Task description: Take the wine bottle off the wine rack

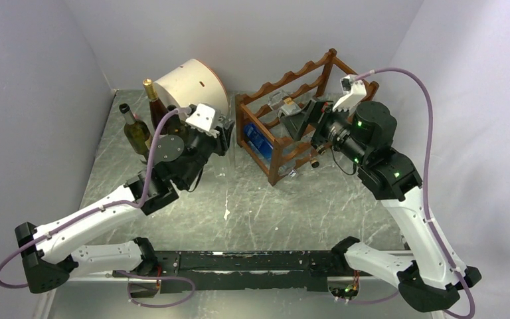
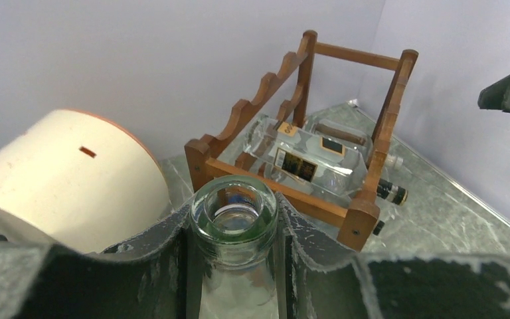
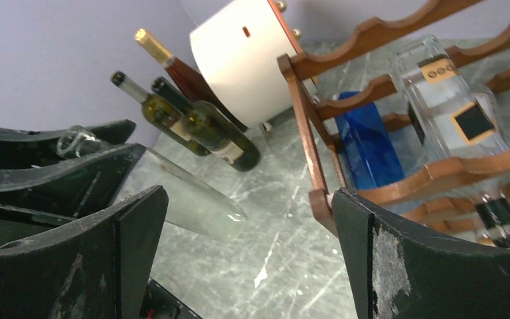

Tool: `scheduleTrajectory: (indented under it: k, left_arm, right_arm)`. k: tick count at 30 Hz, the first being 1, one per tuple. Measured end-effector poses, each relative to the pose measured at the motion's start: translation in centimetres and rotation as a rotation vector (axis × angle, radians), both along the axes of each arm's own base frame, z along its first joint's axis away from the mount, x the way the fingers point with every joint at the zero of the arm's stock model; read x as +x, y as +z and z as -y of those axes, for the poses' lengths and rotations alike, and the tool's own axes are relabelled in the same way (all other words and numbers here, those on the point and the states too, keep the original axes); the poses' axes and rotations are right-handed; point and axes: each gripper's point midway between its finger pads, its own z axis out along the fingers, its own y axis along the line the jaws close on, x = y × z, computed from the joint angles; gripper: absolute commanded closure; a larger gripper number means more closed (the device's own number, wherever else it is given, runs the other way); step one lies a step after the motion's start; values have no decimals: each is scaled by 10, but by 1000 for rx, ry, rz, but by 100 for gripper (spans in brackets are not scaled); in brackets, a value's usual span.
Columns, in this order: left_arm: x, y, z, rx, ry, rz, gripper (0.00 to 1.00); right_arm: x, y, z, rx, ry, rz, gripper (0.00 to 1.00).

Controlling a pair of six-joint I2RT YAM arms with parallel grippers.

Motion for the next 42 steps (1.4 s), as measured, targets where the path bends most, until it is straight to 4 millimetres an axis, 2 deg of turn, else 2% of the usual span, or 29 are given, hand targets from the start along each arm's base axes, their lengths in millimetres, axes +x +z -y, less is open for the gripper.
scheduleTrajectory:
  k: [5,8,12,16,19,23,26,30,34,39,42]
  left_arm:
    - [-5,-14,-11,-15,8,-88,93]
    - [-8,-30,-31,-2,37,-124,93]
    - [-7,-69,-67,62,114,-201,93]
    - [-5,-101,-107,94,218,-266,93]
    - [-1,-111,-139,73,319,-284,93]
    - [13,-121,-179,36,476,-313,93]
    - [23,-135,-208,6,589,-335,93]
    - [32,-155,-235,-40,683,-334,93]
    - [42,-161,-256,-81,740,-314,93]
    - [67,-149,-267,-107,773,-235,93]
    - [77,-153,-270,-98,755,-194,93]
  right_arm:
    - [-9,-6,17,-82,-31,-7,0]
    - [-21,-7,29,-105,-44,19,0]
    - [-36,-15,38,-126,-30,46,0]
    - [-33,-37,31,-160,5,12,0]
    - [-24,-63,21,-188,32,-43,0]
    - [-22,-83,16,-205,53,-82,0]
    - [-23,-85,14,-201,65,-81,0]
    - [-24,-84,12,-185,76,-61,0]
    - [-24,-90,9,-182,86,-64,0]
    - [-23,-96,6,-182,98,-71,0]
    - [-22,-100,4,-181,107,-74,0]
